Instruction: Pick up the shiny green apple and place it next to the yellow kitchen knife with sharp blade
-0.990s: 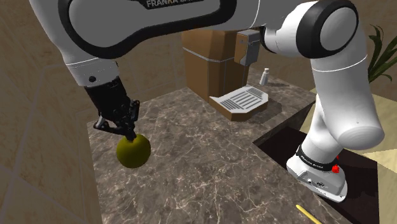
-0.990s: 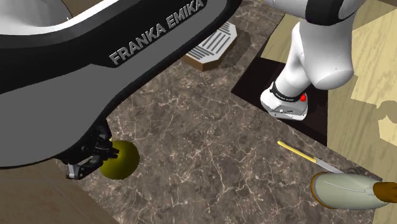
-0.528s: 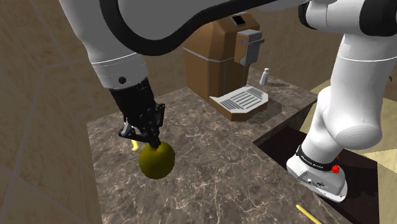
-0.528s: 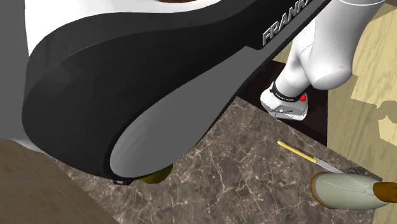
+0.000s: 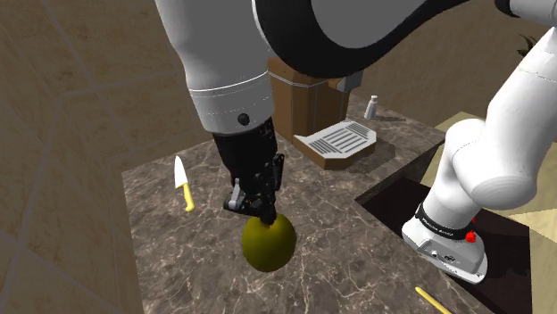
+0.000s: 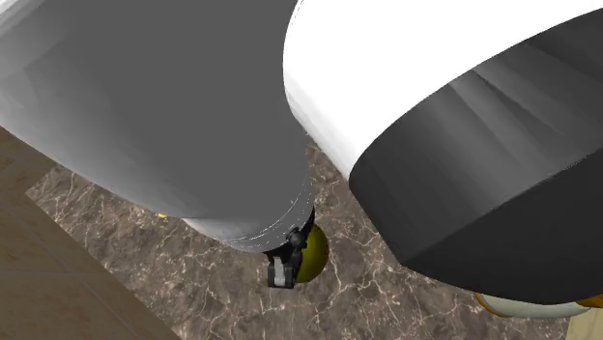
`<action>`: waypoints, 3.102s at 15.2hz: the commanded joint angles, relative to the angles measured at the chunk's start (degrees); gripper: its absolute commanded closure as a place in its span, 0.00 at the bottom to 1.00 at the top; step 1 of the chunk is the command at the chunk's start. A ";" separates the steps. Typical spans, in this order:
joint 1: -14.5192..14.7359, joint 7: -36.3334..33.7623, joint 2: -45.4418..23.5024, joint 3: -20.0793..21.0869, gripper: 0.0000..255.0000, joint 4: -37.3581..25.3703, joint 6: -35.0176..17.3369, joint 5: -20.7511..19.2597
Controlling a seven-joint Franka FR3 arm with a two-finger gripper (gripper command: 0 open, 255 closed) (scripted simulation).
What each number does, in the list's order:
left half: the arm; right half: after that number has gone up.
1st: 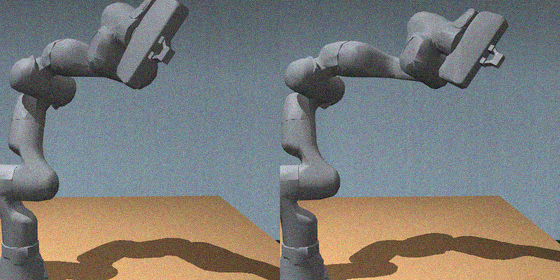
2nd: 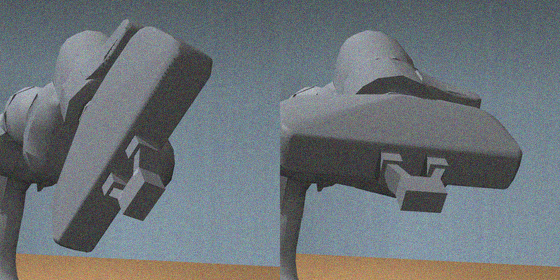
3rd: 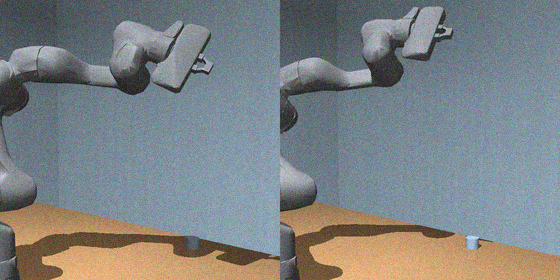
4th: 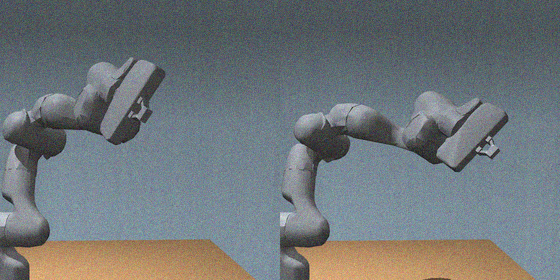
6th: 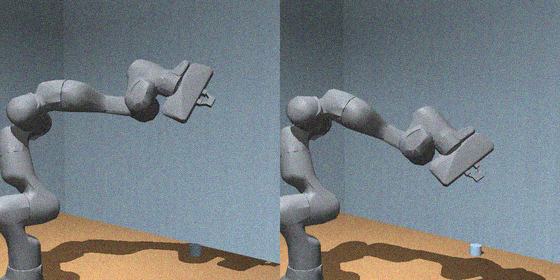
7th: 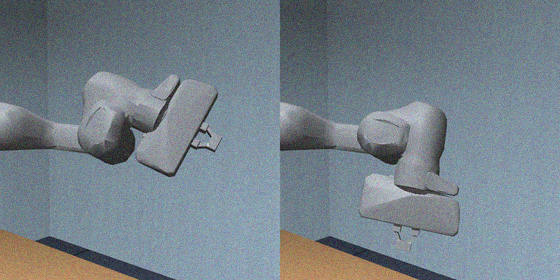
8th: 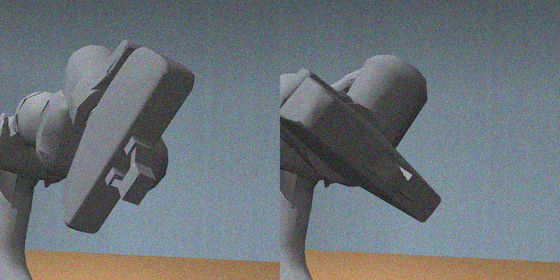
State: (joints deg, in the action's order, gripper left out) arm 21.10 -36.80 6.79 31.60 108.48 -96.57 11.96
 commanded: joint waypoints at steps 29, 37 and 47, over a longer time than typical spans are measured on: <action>4.08 -12.32 31.78 5.28 1.00 28.01 -17.69 10.86; 4.08 -12.32 31.78 5.28 0.00 28.01 -17.69 10.86; 0.73 -17.68 21.21 16.28 0.00 31.77 -25.31 8.77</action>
State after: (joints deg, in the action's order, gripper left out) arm 22.28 -54.31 28.89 47.26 140.02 -120.87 20.99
